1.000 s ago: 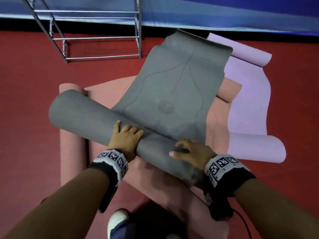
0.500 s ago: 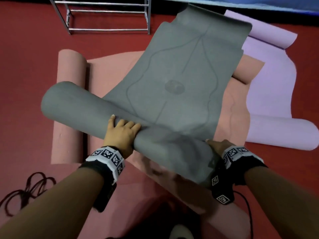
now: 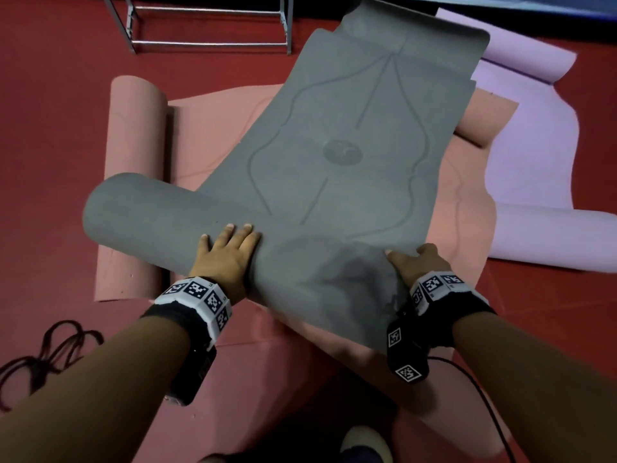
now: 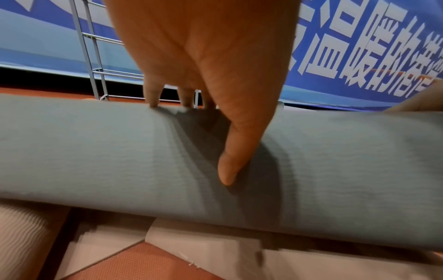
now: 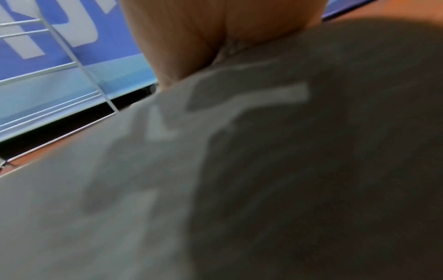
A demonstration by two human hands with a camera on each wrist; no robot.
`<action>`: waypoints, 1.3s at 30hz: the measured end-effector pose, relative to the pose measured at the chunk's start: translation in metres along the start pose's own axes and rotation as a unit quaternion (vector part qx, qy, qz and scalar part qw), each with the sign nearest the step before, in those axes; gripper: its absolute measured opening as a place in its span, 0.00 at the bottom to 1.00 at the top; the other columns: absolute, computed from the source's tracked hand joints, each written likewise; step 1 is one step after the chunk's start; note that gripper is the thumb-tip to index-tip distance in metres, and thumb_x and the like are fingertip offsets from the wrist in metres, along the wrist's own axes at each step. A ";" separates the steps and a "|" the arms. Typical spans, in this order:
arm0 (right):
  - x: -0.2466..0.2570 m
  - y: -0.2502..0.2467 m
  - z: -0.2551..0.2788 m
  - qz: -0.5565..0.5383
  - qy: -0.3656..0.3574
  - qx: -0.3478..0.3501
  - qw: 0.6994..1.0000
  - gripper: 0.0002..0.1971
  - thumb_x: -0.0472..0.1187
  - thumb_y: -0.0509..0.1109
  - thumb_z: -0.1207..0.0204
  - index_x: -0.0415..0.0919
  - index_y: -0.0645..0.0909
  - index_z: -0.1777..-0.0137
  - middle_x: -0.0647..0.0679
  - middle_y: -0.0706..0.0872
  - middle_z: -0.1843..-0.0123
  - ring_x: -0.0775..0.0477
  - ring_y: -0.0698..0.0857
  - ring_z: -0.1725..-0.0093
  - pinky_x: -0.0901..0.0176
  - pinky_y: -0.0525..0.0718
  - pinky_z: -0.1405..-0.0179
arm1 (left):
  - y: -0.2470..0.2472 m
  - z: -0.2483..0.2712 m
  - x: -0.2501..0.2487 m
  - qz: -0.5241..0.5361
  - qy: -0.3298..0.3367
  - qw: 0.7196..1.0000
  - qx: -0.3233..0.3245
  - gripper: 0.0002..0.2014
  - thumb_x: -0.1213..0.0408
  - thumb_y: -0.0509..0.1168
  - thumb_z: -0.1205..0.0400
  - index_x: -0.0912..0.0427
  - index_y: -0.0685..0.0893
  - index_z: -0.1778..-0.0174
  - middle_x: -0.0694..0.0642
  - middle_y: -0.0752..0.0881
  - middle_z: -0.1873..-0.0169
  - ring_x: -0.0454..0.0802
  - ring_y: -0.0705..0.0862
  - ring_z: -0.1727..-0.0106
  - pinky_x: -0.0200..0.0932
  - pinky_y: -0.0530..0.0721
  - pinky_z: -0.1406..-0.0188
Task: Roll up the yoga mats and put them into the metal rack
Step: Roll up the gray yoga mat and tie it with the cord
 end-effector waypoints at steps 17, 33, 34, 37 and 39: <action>0.024 -0.068 0.117 -0.235 -0.166 0.119 0.950 0.38 0.35 0.87 0.60 0.40 0.85 0.42 0.46 0.92 0.48 0.42 0.90 0.47 0.41 0.85 0.36 | -0.083 0.121 -0.027 0.083 -0.053 0.994 -0.054 0.42 0.53 0.67 0.21 0.42 0.50 0.15 0.56 0.65 0.20 0.62 0.68 0.22 0.62 0.69 0.27; -0.053 -0.159 0.246 0.185 -0.337 0.144 0.912 0.23 0.33 0.82 0.32 0.37 0.84 0.37 0.49 0.84 0.42 0.52 0.79 0.41 0.73 0.71 0.45 | -0.138 0.208 -0.102 0.014 0.102 0.994 -0.045 0.53 0.51 0.84 0.42 0.49 0.62 0.24 0.54 0.74 0.26 0.56 0.68 0.21 0.70 0.51 0.21; -0.056 -0.163 0.242 0.123 -0.344 0.151 0.919 0.20 0.27 0.81 0.34 0.35 0.85 0.41 0.45 0.87 0.44 0.50 0.81 0.44 0.68 0.75 0.44 | -0.134 0.209 -0.104 0.008 0.095 0.995 -0.034 0.48 0.49 0.83 0.41 0.49 0.65 0.28 0.53 0.80 0.33 0.55 0.76 0.28 0.69 0.53 0.21; -0.062 -0.171 0.236 -0.052 -0.319 0.192 0.927 0.29 0.19 0.80 0.39 0.37 0.80 0.39 0.40 0.88 0.44 0.45 0.84 0.46 0.58 0.83 0.45 | -0.119 0.214 -0.104 0.006 0.059 0.998 -0.028 0.37 0.43 0.79 0.36 0.49 0.69 0.37 0.52 0.86 0.42 0.56 0.84 0.40 0.54 0.74 0.33; -0.058 -0.180 0.235 -0.111 -0.305 0.151 0.934 0.39 0.24 0.81 0.35 0.40 0.70 0.25 0.38 0.80 0.33 0.47 0.80 0.40 0.62 0.80 0.43 | -0.113 0.222 -0.105 -0.008 0.043 0.999 -0.029 0.34 0.41 0.78 0.35 0.49 0.72 0.39 0.52 0.86 0.45 0.55 0.85 0.43 0.47 0.79 0.47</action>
Point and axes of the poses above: each hand's wrist, its own z-axis away from the middle knuckle, its own y-axis out of the palm, x = y × z, the point moved 4 cm from there along -z, towards the middle knuckle
